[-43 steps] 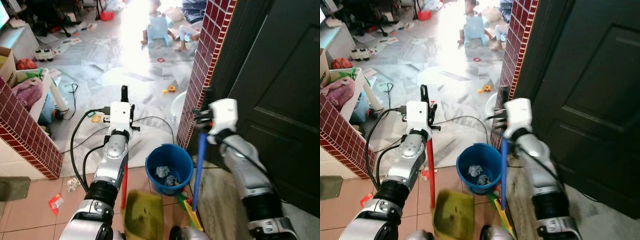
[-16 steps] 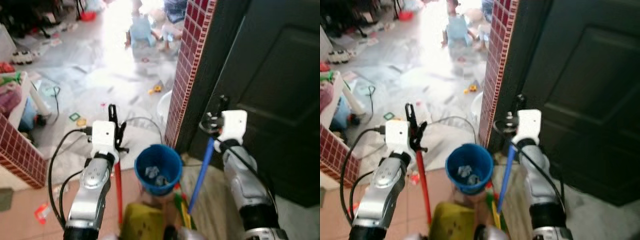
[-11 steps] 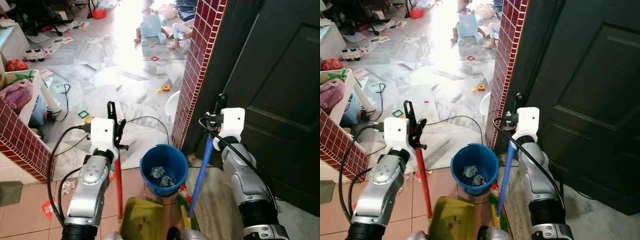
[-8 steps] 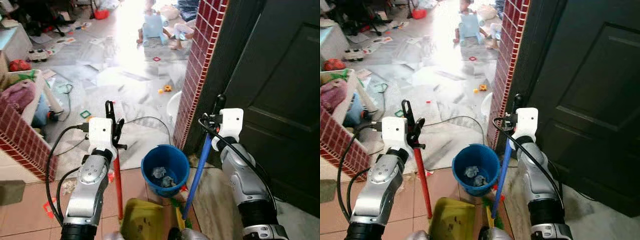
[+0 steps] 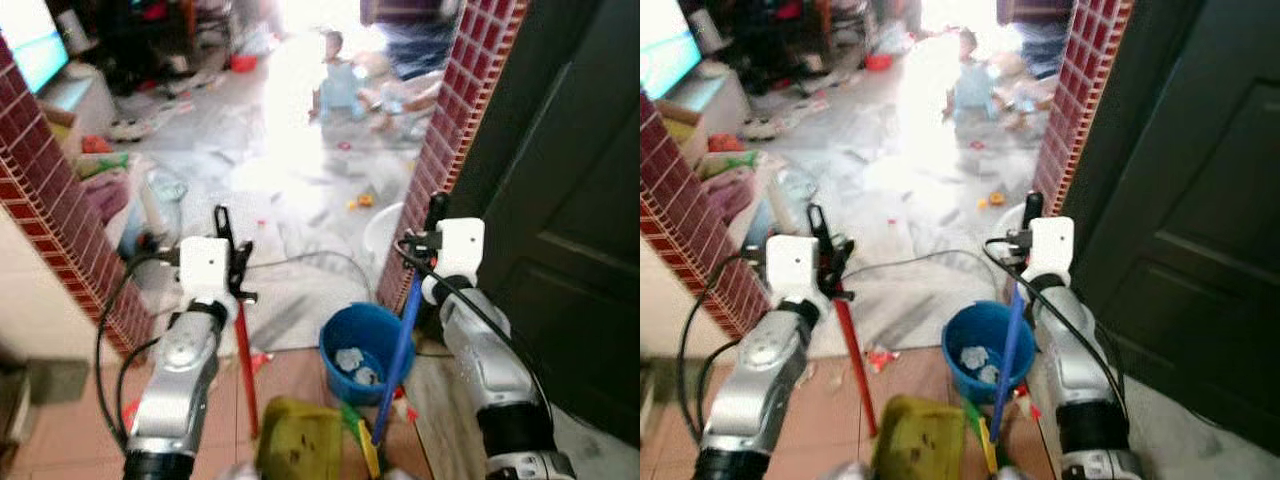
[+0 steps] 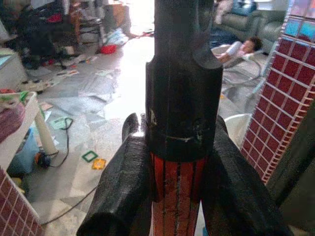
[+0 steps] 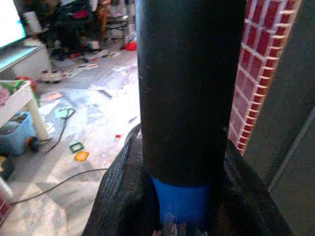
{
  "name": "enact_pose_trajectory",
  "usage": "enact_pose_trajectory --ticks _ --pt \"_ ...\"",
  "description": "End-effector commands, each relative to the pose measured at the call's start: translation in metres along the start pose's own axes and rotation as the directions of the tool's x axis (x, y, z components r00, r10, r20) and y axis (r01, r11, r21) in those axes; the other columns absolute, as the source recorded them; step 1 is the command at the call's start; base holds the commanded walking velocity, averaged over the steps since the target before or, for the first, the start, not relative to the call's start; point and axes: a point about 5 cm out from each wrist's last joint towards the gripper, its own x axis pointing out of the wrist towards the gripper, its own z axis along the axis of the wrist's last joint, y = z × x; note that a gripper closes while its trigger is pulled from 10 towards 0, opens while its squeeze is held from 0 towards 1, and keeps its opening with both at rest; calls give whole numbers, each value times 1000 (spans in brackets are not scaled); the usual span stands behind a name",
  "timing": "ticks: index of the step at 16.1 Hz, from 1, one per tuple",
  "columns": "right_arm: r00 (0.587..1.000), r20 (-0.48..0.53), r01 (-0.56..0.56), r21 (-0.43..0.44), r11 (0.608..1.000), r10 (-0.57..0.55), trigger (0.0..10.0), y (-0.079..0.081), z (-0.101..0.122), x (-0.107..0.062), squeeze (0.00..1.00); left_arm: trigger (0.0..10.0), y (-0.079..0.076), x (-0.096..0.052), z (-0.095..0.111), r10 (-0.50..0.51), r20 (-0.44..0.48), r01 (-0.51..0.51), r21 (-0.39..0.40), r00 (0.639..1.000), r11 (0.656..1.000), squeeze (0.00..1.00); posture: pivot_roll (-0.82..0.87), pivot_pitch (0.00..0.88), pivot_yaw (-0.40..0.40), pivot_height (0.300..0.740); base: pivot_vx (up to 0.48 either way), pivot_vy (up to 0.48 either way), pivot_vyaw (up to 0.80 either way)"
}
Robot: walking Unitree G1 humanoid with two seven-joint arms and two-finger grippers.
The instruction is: Sweep floor
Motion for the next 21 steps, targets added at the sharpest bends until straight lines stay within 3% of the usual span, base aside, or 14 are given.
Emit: enact_pose_trajectory --ticks 1,5,14,21 --pt "1000 25 15 1 1000 -15 10000 -3 9 2 0 10000 -2 0 11 -7 38 7 14 999 1000 0 -49 0 -18 740 0 480 0" --pt "999 19 26 -14 1000 -26 10000 -3 8 1 0 10000 -3 0 12 -11 48 10 24 999 1000 0 -51 0 -18 740 0 339 0" --pt "980 128 177 -228 958 -151 10000 -24 29 2 0 10000 0 9 19 -13 73 9 50 997 999 0 -56 0 -38 740 0 0 0" --pt "972 212 169 -325 930 -103 10000 -28 45 0 0 10000 13 21 20 55 94 -64 97 994 993 0 -70 0 -12 740 0 0 0"
